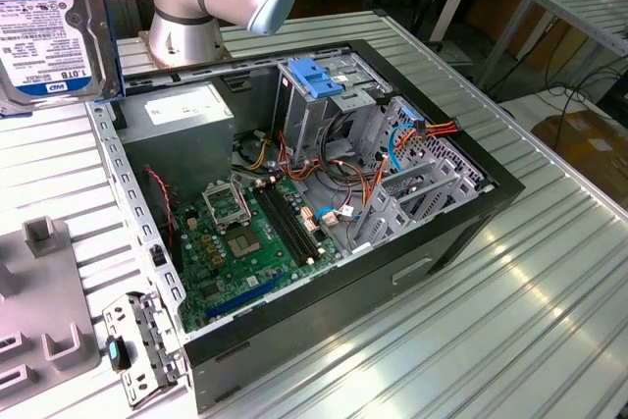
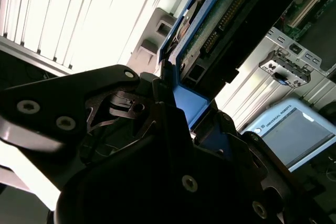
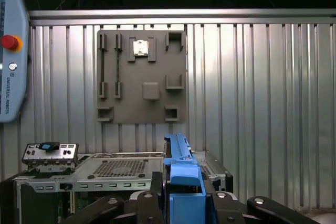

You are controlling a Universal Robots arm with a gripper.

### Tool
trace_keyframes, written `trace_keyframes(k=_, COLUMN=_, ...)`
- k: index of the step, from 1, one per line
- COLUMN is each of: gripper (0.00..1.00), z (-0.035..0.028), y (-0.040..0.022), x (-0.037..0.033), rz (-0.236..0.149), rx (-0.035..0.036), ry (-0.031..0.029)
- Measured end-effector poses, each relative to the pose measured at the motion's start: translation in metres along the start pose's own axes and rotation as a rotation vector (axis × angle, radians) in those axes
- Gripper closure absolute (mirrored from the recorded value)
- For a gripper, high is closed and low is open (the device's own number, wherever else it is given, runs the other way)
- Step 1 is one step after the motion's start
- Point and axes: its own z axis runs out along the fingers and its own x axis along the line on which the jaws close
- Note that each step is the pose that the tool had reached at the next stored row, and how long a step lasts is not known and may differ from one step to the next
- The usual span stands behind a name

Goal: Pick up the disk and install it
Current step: 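Pick up the disk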

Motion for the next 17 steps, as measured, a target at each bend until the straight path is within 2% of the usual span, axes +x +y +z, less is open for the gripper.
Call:
trace_keyframes(k=3, gripper=0.63, z=-0.0001, y=-0.006, x=0.0007, rz=0.0, rx=-0.0002, ry=0.0)
trace_keyframes(k=11, gripper=0.63, z=-0.0001, y=-0.0103, x=0.0169, rz=0.0, rx=-0.0002, ry=-0.0001)
trace_keyframes(k=12, gripper=0.63, z=-0.0001, y=-0.0125, x=0.0176, rz=0.0, rx=-0.0003, ry=-0.0001)
trace_keyframes(k=17, gripper=0.63, z=-0.0001, y=-0.033, x=0.0194, rz=0.0, rx=-0.0013, ry=0.0001)
